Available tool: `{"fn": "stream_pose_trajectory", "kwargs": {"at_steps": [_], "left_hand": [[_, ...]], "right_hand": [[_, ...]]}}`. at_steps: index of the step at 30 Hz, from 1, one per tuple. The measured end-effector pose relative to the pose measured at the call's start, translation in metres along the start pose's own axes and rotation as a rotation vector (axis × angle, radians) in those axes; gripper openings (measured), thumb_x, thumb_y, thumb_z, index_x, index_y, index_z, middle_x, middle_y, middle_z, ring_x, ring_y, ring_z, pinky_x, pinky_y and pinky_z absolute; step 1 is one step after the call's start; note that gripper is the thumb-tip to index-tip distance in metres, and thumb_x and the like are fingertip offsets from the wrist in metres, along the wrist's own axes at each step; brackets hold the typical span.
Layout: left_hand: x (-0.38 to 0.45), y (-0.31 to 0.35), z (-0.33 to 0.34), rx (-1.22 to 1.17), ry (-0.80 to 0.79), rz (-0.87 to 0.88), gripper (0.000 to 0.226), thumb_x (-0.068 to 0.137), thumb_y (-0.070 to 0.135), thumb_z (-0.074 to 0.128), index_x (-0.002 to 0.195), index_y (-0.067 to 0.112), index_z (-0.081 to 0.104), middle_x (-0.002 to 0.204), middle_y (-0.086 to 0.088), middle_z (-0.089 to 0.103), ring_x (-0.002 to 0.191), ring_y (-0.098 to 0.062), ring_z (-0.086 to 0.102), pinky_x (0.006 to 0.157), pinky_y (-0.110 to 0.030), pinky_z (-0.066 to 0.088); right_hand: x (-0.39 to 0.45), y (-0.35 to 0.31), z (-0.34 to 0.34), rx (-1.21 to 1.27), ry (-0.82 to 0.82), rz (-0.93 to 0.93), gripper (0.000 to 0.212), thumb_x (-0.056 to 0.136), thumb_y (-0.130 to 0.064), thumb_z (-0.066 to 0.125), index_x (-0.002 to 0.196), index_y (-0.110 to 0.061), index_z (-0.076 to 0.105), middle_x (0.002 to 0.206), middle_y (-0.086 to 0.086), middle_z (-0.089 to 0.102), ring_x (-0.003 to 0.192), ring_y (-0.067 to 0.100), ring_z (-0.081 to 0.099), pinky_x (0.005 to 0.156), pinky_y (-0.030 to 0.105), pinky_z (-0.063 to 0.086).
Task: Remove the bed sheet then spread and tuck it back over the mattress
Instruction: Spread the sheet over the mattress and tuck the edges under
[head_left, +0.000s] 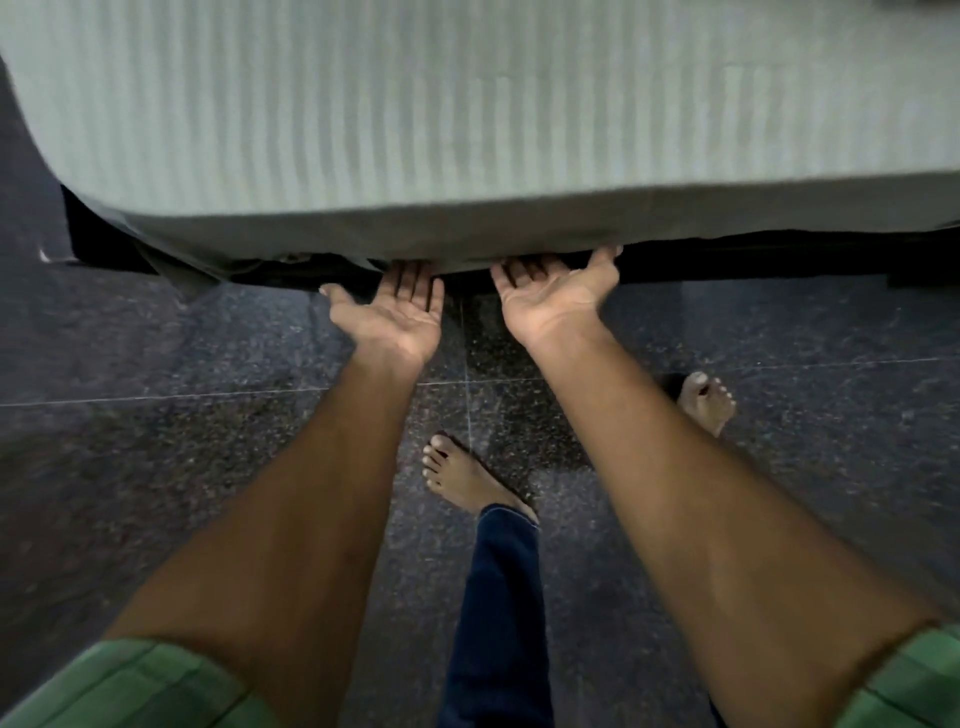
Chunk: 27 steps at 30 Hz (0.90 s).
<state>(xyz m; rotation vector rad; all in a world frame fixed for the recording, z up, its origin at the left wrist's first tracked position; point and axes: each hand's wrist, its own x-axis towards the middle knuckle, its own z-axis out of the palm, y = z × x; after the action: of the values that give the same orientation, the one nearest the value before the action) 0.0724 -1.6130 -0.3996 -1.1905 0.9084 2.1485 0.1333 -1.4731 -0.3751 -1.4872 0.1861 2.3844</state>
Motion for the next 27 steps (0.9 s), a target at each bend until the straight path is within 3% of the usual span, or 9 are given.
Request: {"fn": "stream_pose_trajectory", "kwargs": {"at_steps": [4, 8, 12, 14, 19, 21, 23, 25, 27], "left_hand": [[0.007, 0.025, 0.023, 0.011, 0.016, -0.011, 0.093, 0.090, 0.083, 0.025, 0.145, 0.014, 0.051, 0.144, -0.017, 0.057, 0.132, -0.034, 0.053, 0.117, -0.052, 0.037], [0.021, 0.026, 0.044, -0.083, -0.126, -0.076, 0.080, 0.087, 0.077, 0.030, 0.135, 0.023, 0.064, 0.135, -0.020, 0.065, 0.127, -0.045, 0.057, 0.110, -0.066, 0.039], [0.032, 0.041, 0.006, 0.147, -0.074, -0.124, 0.082, 0.095, 0.075, 0.023, 0.146, 0.018, 0.053, 0.139, -0.017, 0.063, 0.126, -0.032, 0.060, 0.115, -0.045, 0.039], [0.024, 0.051, -0.014, 0.291, -0.063, -0.176, 0.077, 0.099, 0.070, 0.019, 0.142, 0.017, 0.054, 0.135, -0.012, 0.067, 0.125, -0.024, 0.063, 0.114, -0.037, 0.037], [-0.013, 0.098, -0.043, 0.411, 0.076, -0.171, 0.051, 0.108, 0.051, 0.027, 0.129, 0.020, 0.061, 0.126, -0.004, 0.071, 0.114, -0.017, 0.065, 0.102, -0.030, 0.043], [-0.025, 0.122, -0.055, 0.426, 0.200, -0.105, 0.035, 0.108, 0.040, 0.036, 0.122, 0.021, 0.062, 0.114, -0.004, 0.071, 0.098, -0.015, 0.066, 0.087, -0.026, 0.049], [-0.028, 0.144, -0.065, 0.450, 0.334, 0.018, 0.020, 0.102, 0.026, 0.054, 0.112, 0.016, 0.069, 0.098, -0.006, 0.071, 0.072, -0.013, 0.065, 0.063, -0.024, 0.051], [-0.032, 0.168, -0.077, 0.483, 0.396, 0.130, 0.017, 0.095, 0.015, 0.066, 0.106, 0.007, 0.075, 0.091, -0.011, 0.074, 0.065, -0.017, 0.066, 0.055, -0.024, 0.052], [-0.033, 0.191, -0.080, 0.518, 0.381, 0.184, 0.019, 0.093, 0.011, 0.067, 0.107, 0.002, 0.076, 0.088, -0.012, 0.075, 0.071, -0.022, 0.068, 0.057, -0.027, 0.056]], "right_hand": [[0.010, 0.030, 0.029, -0.027, 0.080, -0.136, 0.070, 0.095, -0.074, 0.035, 0.141, -0.027, 0.059, 0.143, 0.010, 0.059, 0.127, 0.035, 0.056, 0.112, 0.058, 0.041], [0.021, 0.051, 0.043, 0.061, 0.030, -0.132, 0.075, 0.090, -0.081, 0.030, 0.131, -0.031, 0.068, 0.134, 0.012, 0.067, 0.123, 0.041, 0.060, 0.108, 0.064, 0.043], [0.025, 0.070, 0.022, -0.051, 0.038, -0.095, 0.081, 0.092, -0.080, 0.029, 0.146, -0.026, 0.054, 0.145, 0.013, 0.056, 0.133, 0.038, 0.052, 0.116, 0.057, 0.034], [0.016, 0.079, 0.008, -0.087, 0.050, -0.064, 0.083, 0.094, -0.078, 0.031, 0.153, -0.021, 0.044, 0.151, 0.015, 0.048, 0.140, 0.037, 0.045, 0.118, 0.056, 0.030], [-0.018, 0.142, 0.014, -0.285, 0.079, 0.026, 0.076, 0.101, -0.070, 0.029, 0.145, -0.011, 0.051, 0.141, 0.019, 0.060, 0.127, 0.036, 0.056, 0.105, 0.048, 0.041], [-0.031, 0.183, 0.032, -0.427, 0.069, 0.086, 0.068, 0.105, -0.062, 0.030, 0.143, -0.010, 0.052, 0.139, 0.019, 0.062, 0.123, 0.034, 0.058, 0.105, 0.047, 0.044], [-0.040, 0.222, 0.055, -0.594, 0.062, 0.112, 0.055, 0.108, -0.049, 0.037, 0.140, -0.009, 0.055, 0.139, 0.017, 0.063, 0.127, 0.034, 0.058, 0.109, 0.048, 0.046], [-0.056, 0.260, 0.076, -0.783, 0.063, 0.078, 0.034, 0.106, -0.032, 0.051, 0.128, -0.009, 0.064, 0.127, 0.016, 0.069, 0.119, 0.032, 0.064, 0.092, 0.040, 0.054], [-0.062, 0.291, 0.090, -0.955, 0.083, -0.039, 0.012, 0.101, -0.016, 0.061, 0.107, -0.012, 0.071, 0.095, 0.011, 0.072, 0.089, 0.025, 0.069, 0.064, 0.027, 0.051]]}}
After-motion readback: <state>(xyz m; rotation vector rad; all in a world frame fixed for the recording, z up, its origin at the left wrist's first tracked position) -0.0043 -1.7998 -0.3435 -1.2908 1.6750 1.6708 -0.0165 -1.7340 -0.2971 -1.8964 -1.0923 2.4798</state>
